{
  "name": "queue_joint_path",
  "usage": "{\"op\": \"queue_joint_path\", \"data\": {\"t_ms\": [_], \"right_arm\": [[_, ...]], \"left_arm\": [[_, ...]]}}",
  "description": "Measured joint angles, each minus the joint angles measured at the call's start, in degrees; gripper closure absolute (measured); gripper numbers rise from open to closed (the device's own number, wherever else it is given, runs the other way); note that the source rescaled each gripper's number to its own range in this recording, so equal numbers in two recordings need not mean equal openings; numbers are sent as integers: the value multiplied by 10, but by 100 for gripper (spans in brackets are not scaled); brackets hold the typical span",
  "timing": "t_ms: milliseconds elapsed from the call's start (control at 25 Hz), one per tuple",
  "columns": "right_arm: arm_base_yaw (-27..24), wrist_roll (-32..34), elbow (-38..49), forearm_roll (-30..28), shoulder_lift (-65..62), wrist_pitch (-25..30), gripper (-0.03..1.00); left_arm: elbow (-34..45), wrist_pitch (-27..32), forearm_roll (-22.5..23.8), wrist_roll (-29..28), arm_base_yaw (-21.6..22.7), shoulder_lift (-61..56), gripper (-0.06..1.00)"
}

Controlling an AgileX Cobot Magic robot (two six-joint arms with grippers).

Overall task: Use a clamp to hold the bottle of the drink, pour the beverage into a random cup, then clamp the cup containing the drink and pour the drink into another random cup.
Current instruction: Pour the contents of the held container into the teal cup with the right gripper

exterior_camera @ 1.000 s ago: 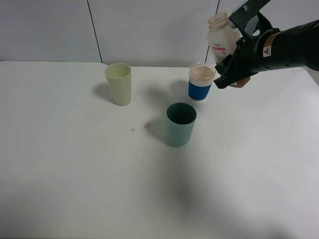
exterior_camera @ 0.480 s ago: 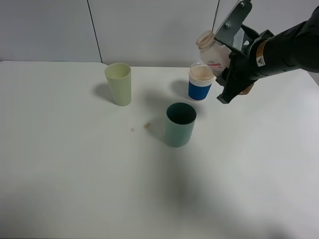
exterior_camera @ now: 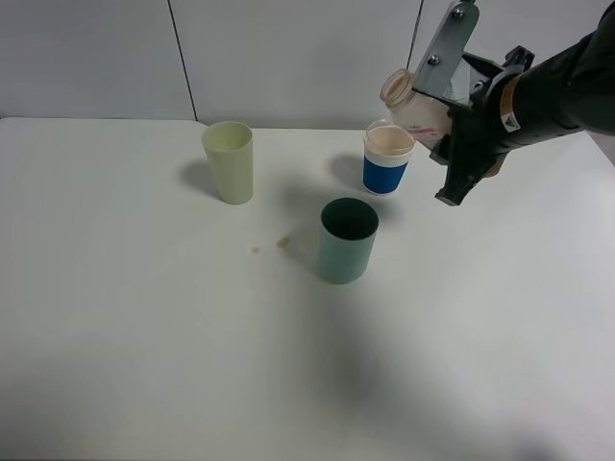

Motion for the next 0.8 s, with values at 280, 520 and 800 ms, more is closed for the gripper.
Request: {"op": "queue_joint_path", "data": {"t_ms": [280, 520, 800], "right_arm": [[14, 21, 0, -54, -2, 14, 95], [30, 27, 0, -81, -2, 14, 95], [44, 47, 0, -115, -2, 16, 95]], "left_arm": [[0, 0, 0, 0, 0, 0, 5], [0, 0, 0, 0, 0, 0, 5], [0, 0, 0, 0, 0, 0, 5]]}}
